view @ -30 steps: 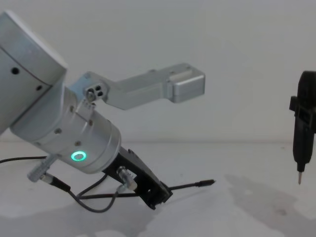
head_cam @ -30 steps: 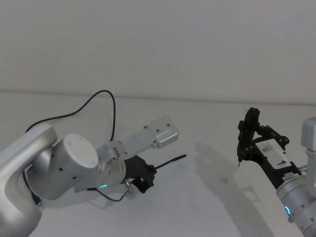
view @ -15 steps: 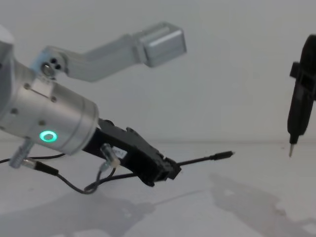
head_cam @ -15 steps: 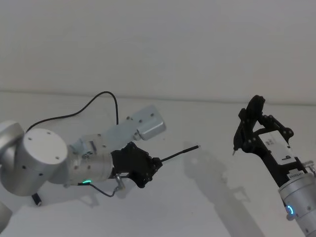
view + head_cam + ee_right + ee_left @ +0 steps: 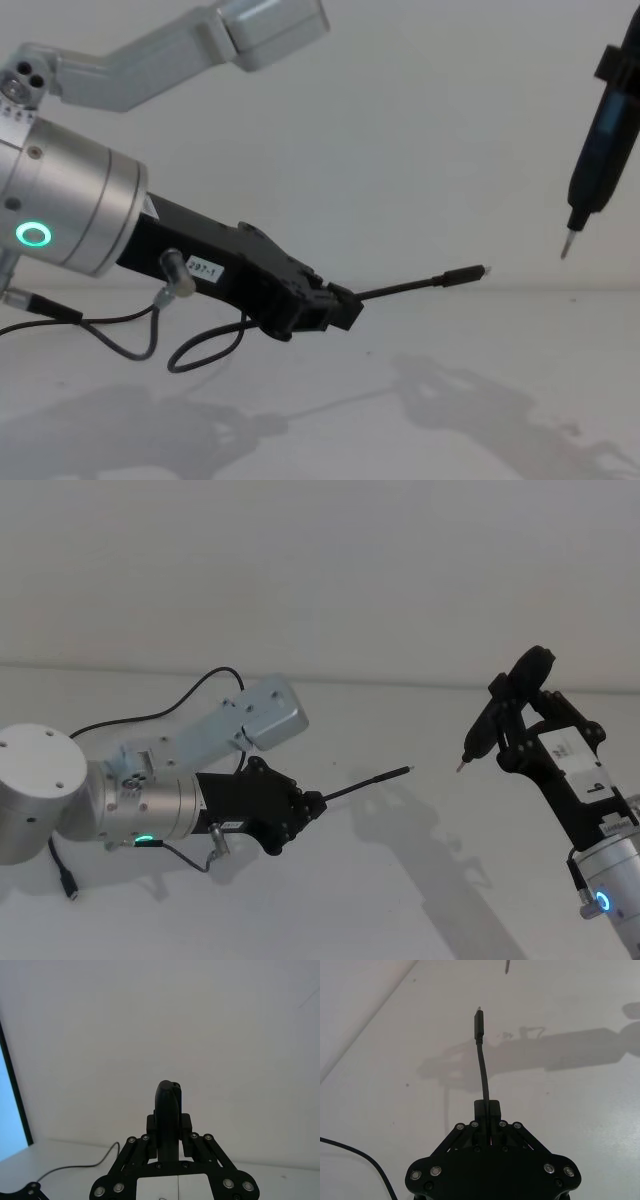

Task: Pick up the data cable with the one hand.

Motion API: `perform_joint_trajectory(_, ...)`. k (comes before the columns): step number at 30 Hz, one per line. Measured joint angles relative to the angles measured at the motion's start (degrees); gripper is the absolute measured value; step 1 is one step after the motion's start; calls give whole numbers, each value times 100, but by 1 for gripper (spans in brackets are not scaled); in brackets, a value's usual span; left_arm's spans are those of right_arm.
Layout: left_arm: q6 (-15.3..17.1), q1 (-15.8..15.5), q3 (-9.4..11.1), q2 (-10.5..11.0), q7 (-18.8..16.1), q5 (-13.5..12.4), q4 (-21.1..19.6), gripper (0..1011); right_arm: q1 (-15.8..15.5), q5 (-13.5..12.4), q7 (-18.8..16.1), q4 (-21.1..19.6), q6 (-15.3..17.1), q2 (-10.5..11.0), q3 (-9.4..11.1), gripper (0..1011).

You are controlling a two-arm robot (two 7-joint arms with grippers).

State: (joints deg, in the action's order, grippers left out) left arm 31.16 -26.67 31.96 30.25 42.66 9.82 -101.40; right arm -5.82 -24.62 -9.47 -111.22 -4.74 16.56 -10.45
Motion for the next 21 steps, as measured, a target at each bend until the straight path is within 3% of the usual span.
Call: perform_joint_trajectory(21,-164,27,-124,140,198,213,-84,49,215,-610,-420,157,118,-92,-61,268)
